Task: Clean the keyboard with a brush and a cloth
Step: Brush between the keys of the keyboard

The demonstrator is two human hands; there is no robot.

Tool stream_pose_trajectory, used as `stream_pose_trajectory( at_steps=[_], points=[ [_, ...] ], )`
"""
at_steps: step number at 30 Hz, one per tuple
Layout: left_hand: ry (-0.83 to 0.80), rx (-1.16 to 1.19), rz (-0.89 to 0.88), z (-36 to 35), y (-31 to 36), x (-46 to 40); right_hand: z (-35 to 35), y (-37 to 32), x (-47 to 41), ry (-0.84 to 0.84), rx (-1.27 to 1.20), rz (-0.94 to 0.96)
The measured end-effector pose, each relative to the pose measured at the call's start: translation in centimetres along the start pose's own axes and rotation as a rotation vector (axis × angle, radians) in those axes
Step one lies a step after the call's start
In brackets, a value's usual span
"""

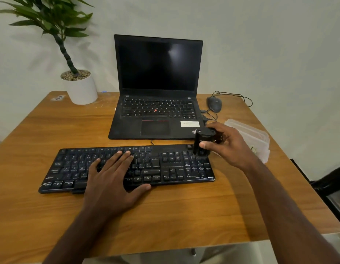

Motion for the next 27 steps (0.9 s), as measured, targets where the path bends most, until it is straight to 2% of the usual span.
stream_pose_trajectory(
  at_steps=[4,8,12,17,21,27],
  points=[
    [0.004,-0.002,0.001,-0.1,0.0,0.0,0.8,0.4,0.3,0.013,-0.016,0.010],
    [0.002,0.000,-0.001,-0.2,0.0,-0.1,-2.0,0.4,0.3,-0.036,-0.130,-0.016],
    [-0.001,-0.003,0.003,-0.1,0.0,-0.1,-3.5,-0.8,-0.1,-0.010,-0.182,0.023],
    [0.013,-0.001,0.001,0.0,0.0,0.0,-3.4,-0.8,-0.2,-0.063,-0.102,-0.008],
    [0.012,-0.010,0.003,0.0,-0.1,-0.1,-0.8,-0.3,-0.2,-0.043,0.018,-0.008],
    [0.015,-0.003,0.004,-0.1,-0.1,-0.1,0.8,-0.1,0.5,-0.004,-0.006,0.025]
  ],
)
Point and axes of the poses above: each hand's wrist, its own x-axis away from the middle knuckle, its own z-axis out of the back of the hand, y = z × x, the point moved 9 cm from there along -x, towards the middle knuckle, and after that the axes turned 14 degrees about -z, right-handed, at the moved point
